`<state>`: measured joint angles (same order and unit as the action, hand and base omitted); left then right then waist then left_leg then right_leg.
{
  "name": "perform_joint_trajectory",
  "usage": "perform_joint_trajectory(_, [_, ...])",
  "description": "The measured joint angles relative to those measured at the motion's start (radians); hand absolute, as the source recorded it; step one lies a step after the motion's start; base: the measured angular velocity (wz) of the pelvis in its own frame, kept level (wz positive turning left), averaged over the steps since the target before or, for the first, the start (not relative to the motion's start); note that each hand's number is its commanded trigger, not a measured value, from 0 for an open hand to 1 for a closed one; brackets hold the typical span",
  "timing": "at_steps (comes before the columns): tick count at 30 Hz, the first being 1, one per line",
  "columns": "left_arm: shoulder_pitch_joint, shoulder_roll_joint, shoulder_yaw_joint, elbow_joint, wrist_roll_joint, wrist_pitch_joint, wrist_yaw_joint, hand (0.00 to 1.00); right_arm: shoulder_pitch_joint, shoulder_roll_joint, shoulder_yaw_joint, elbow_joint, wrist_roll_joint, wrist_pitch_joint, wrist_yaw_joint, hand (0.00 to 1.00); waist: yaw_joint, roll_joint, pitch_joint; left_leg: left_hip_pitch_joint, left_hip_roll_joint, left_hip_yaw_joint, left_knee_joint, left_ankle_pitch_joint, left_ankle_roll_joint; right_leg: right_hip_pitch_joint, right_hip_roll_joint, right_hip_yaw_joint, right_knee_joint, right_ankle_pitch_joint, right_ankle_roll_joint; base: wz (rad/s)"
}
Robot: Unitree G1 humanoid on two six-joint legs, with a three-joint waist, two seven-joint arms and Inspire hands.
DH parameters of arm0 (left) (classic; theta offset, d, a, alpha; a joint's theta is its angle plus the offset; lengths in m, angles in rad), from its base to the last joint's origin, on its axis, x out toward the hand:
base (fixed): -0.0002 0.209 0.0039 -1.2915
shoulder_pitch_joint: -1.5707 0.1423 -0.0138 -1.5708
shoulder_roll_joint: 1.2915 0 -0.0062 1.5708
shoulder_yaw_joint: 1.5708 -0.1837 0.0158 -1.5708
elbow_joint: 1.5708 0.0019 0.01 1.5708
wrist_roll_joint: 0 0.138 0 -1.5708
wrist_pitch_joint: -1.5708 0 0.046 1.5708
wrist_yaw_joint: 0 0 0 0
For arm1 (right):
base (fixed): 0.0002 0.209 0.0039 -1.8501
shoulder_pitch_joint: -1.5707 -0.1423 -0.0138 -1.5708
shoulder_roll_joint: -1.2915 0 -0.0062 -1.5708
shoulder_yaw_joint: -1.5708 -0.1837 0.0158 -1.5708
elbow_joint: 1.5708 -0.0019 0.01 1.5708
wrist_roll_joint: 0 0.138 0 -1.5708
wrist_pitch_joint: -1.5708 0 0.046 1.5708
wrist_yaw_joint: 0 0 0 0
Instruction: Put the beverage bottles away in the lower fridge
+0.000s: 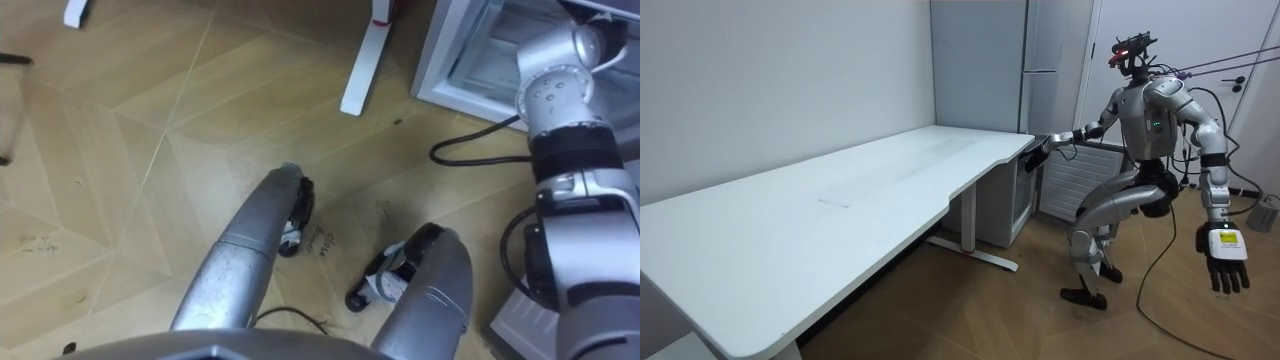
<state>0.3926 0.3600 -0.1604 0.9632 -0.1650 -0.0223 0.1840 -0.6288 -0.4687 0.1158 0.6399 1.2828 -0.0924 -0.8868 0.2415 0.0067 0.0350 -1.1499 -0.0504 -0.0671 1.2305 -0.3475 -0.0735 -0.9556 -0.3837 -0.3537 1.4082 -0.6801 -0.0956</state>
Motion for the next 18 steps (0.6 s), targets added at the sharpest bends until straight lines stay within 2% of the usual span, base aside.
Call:
perform_joint_trajectory(6, [-0.004, 0.000, -0.002, -0.003, 0.000, 0.002, -0.001, 0.00, 0.002, 0.000, 0.018, 0.016, -0.002, 0.000, 0.007, 0.00, -0.003, 0.010, 0.0026, 0.024, 0.002, 0.000, -0.011, -0.003, 0.004, 0.032, -0.001, -0.010, -0.016, 0.001, 0.002, 0.01])
perform_joint_trajectory(9, [-0.005, 0.000, -0.004, -0.004, 0.000, 0.006, -0.006, 0.00, 0.005, 0.001, 0.024, 0.057, -0.002, 0.004, 0.048, 0.00, -0.007, 0.010, 0.0037, 0.055, 0.000, 0.001, -0.044, 0.000, 0.007, 0.062, -0.001, -0.018, -0.049, 0.007, 0.012, 0.02])
perform_joint_trajectory(10, [-0.005, 0.002, -0.004, -0.006, 0.000, 0.010, -0.014, 0.00, 0.028, 0.001, 0.025, 0.067, -0.001, 0.006, 0.083, 0.00, -0.013, 0.007, 0.0052, 0.076, 0.001, 0.001, -0.062, 0.000, 0.007, 0.083, 0.003, -0.020, -0.067, 0.011, 0.020, 0.06])
perform_joint_trajectory(12, [-0.004, 0.002, -0.020, -0.008, -0.001, 0.023, -0.022, 0.00, 0.075, 0.000, 0.028, 0.075, -0.002, 0.006, 0.161, 0.00, -0.016, 0.005, 0.0066, 0.108, 0.002, 0.002, -0.082, 0.000, 0.010, 0.114, 0.011, -0.021, -0.095, 0.022, 0.021, -0.03])
perform_joint_trajectory(13, [-0.011, 0.004, -0.042, -0.008, 0.000, 0.032, -0.024, 0.00, 0.089, -0.003, 0.053, 0.103, -0.004, 0.006, 0.214, 0.00, -0.020, 0.002, 0.0085, 0.128, 0.005, 0.002, -0.095, 0.001, 0.013, 0.135, 0.020, -0.022, -0.115, 0.029, 0.025, -0.09])
perform_joint_trajectory(16, [-0.034, 0.008, -0.046, -0.013, -0.014, 0.037, -0.041, 0.00, 0.136, -0.005, 0.098, 0.178, -0.049, 0.006, 0.335, 0.00, -0.025, -0.009, 0.0096, 0.173, 0.008, -0.004, -0.137, 0.004, 0.015, 0.184, 0.037, -0.034, -0.170, 0.045, 0.035, -0.03])
perform_joint_trajectory(18, [-0.040, 0.008, -0.060, -0.021, -0.039, 0.037, -0.046, 0.00, 0.168, -0.006, 0.131, 0.267, -0.095, 0.009, 0.458, 0.00, -0.026, -0.015, 0.0096, 0.224, 0.026, -0.003, -0.179, 0.004, 0.016, 0.232, 0.066, -0.035, -0.237, 0.070, 0.044, -0.22])
